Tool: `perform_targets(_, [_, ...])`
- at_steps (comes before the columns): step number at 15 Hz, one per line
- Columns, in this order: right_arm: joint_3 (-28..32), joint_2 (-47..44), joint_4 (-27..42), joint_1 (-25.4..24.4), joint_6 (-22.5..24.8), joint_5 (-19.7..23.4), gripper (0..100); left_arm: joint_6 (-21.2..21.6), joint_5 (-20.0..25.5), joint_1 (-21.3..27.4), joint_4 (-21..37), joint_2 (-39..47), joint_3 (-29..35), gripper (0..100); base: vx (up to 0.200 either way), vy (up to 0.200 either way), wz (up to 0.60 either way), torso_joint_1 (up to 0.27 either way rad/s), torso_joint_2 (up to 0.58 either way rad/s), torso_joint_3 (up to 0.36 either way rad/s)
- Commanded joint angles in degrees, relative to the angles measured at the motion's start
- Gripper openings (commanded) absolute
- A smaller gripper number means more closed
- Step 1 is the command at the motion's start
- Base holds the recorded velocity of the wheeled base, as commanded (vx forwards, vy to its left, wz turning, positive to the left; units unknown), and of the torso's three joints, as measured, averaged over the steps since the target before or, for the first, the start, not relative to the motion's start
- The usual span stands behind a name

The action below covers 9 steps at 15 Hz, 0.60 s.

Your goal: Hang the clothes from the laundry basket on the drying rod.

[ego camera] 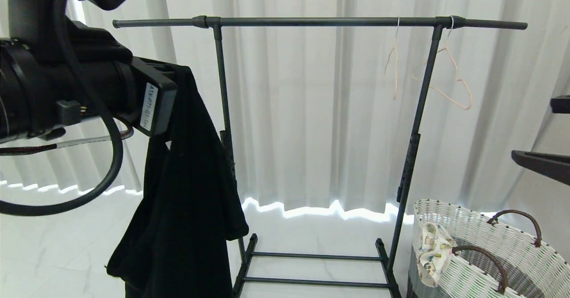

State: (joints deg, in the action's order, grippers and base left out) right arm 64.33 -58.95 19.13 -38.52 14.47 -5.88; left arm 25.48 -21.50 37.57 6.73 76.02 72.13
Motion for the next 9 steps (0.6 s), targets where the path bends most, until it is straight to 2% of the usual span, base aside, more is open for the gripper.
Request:
perform_targets(1, [2.1,2.7,12.1,20.2,-0.1,-3.8,100,-0.8,0.0,-8.1,0.0,-3.4,-3.6,0,0.0,0.0,0.0,0.0,0.0,0.0])
perform_targets(2, [0.7,2.9,12.1,24.4,-0.1,-3.8,100,-1.6,0.0,-11.4,0.0,-5.7,-7.2,0,0.0,0.0,0.0,0.0,0.0,0.0])
perform_targets(4, [-1.8,2.9,11.3,28.9,0.5,-4.2,100,-3.0,0.0,-16.0,0.0,-10.9,-14.6,0,0.0,0.0,0.0,0.0,0.0,0.0])
perform_targets(7, [-4.7,3.1,8.5,31.4,0.6,-4.3,100,-3.2,0.1,-18.9,0.0,-16.6,-22.2,0,0.0,0.0,0.0,0.0,0.0,0.0])
perform_targets(9, [-7.1,4.2,6.7,32.0,0.6,-4.3,100,-6.8,0.1,-21.0,0.0,-16.8,-23.7,0,0.0,0.0,0.0,0.0,0.0,0.0])
